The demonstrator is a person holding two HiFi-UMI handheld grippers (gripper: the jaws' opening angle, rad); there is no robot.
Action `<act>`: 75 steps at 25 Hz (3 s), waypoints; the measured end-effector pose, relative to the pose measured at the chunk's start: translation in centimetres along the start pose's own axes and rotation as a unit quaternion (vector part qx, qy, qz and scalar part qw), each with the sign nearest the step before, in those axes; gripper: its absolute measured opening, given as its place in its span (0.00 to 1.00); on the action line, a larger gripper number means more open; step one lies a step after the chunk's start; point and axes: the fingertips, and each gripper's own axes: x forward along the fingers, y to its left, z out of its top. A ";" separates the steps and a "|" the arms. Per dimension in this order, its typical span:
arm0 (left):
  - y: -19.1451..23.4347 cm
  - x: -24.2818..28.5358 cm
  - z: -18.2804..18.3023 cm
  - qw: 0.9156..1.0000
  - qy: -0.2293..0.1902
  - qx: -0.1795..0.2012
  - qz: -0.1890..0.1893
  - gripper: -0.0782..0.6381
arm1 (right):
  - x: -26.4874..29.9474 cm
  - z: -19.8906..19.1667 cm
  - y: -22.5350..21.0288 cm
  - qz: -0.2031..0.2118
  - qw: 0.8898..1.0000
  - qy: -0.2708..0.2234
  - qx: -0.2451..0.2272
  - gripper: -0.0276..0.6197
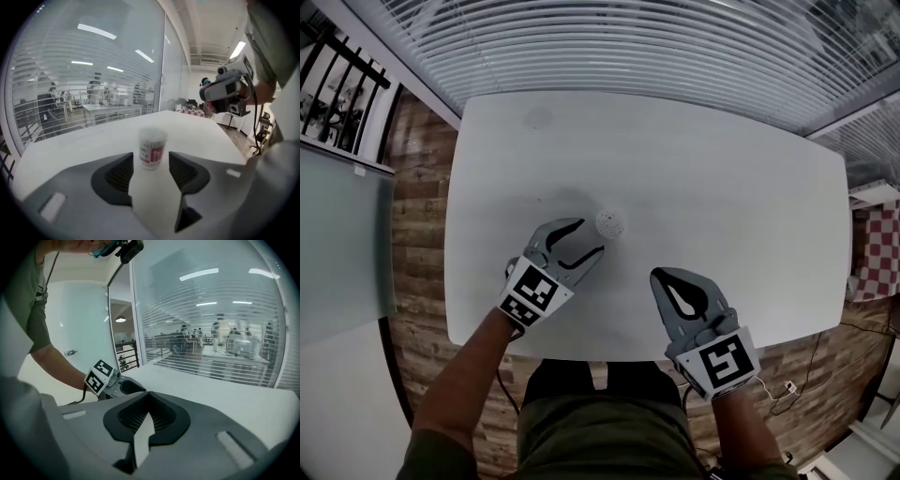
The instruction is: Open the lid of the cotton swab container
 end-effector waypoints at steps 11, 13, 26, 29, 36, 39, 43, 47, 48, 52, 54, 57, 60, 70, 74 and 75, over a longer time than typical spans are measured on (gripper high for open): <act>0.6 2.4 -0.6 0.997 0.033 0.064 -0.026 0.47 | 0.8 -2.0 0.1 -0.001 1.000 0.009 0.013 0.06; 0.6 2.7 -0.8 0.996 0.039 0.076 -0.031 0.47 | 0.8 -2.1 0.3 0.001 1.000 0.010 0.013 0.06; 0.2 4.3 -0.7 0.992 0.053 0.108 -0.044 0.47 | 0.1 -2.2 -0.2 -0.009 1.000 0.014 0.023 0.06; 0.2 4.4 -0.6 0.993 0.050 0.102 -0.045 0.46 | 0.0 -2.3 -0.3 -0.013 0.999 0.018 0.026 0.06; 0.2 4.1 -0.5 0.994 0.036 0.089 -0.045 0.45 | -0.2 -2.1 -0.2 -0.020 0.999 0.020 0.032 0.06; 0.1 3.8 -0.3 0.995 0.031 0.086 -0.048 0.44 | -0.2 -1.9 -0.1 -0.023 0.999 0.020 0.031 0.06; -0.1 3.3 0.1 0.995 0.017 0.082 -0.048 0.44 | -0.2 -2.0 0.0 -0.033 0.999 0.026 0.030 0.06; 0.0 2.5 1.1 0.996 0.001 0.077 -0.045 0.44 | -0.2 -1.1 0.4 -0.032 0.999 0.017 0.024 0.06; 0.0 2.1 1.4 0.996 -0.003 0.076 -0.045 0.44 | -0.2 -0.9 0.4 -0.034 0.999 0.018 0.025 0.06; -0.1 0.2 2.8 0.996 -0.021 0.068 -0.044 0.44 | -0.5 0.0 0.6 -0.049 0.998 0.019 0.027 0.06; -0.2 -0.8 3.6 0.996 -0.026 0.071 -0.042 0.44 | -0.6 0.7 0.9 -0.053 0.998 0.010 0.023 0.06; -0.2 -2.3 4.9 0.996 -0.029 0.079 -0.040 0.44 | -0.6 2.3 1.3 -0.053 0.999 -0.006 0.012 0.06; -0.4 -3.8 6.7 0.995 -0.040 0.085 -0.040 0.44 | -1.0 3.8 1.4 -0.060 0.998 -0.012 0.005 0.06; -2.5 -8.5 11.6 0.993 -0.053 0.096 -0.051 0.44 | -2.9 8.6 1.9 -0.082 0.995 -0.054 -0.022 0.06; -2.8 -10.3 13.7 0.991 -0.063 0.104 -0.051 0.44 | -3.3 10.1 1.9 -0.093 0.993 -0.064 -0.029 0.06; -2.9 -10.8 14.3 0.991 -0.064 0.106 -0.049 0.44 | -3.4 10.4 1.9 -0.094 0.993 -0.065 -0.031 0.06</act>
